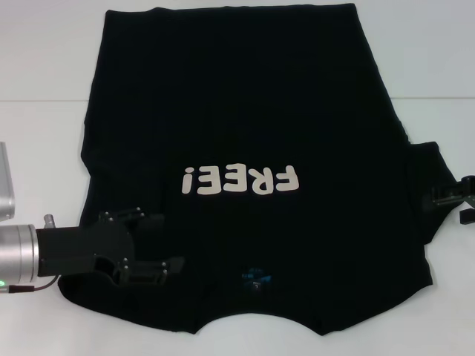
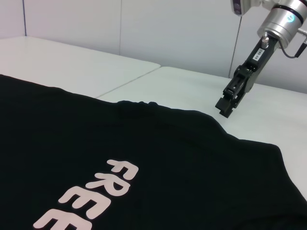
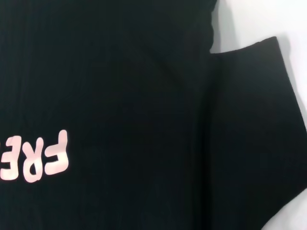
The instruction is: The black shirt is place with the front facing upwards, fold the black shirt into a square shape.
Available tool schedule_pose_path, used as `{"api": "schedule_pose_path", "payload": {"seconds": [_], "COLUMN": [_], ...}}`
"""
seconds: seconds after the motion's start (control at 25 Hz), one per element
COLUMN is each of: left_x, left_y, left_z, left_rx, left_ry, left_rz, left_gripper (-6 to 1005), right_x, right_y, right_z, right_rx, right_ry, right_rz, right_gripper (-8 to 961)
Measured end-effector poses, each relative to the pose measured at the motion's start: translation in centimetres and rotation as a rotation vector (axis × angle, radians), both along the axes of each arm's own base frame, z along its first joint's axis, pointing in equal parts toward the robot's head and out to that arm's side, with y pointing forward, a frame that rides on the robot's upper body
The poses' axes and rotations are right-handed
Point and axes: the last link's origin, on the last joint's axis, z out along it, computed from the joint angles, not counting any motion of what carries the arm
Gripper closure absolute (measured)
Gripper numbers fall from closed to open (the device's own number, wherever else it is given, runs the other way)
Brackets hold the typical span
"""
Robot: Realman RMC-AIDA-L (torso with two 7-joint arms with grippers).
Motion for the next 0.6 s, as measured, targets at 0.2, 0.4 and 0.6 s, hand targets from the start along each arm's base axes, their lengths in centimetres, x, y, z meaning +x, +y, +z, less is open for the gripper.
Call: {"api": "schedule_pose_path", "payload": {"seconds": [0.2, 0.4, 0.6], "left_x": [0.0, 0.0, 0.0], "left_y": [0.0, 0.1, 0.1], "left_z": [0.0, 0.0, 0.0], "left_rx": [0.001, 0.001, 0.003], "left_ry": [0.001, 0.001, 0.002], "left_rz": [0.0, 0.0, 0.001], "left_gripper": [115, 115, 115], "right_x": [0.0, 0.1, 0.1], "right_y": [0.0, 0.1, 0.2], "right_z": [-0.4, -0.8, -1.1], "right_rx": [-0.001, 0.001, 0.007], "right_ry": [0.005, -0.004, -0.007], "right_rz": [-0.003, -0.002, -0.001], "right_gripper": [11, 11, 12]}}
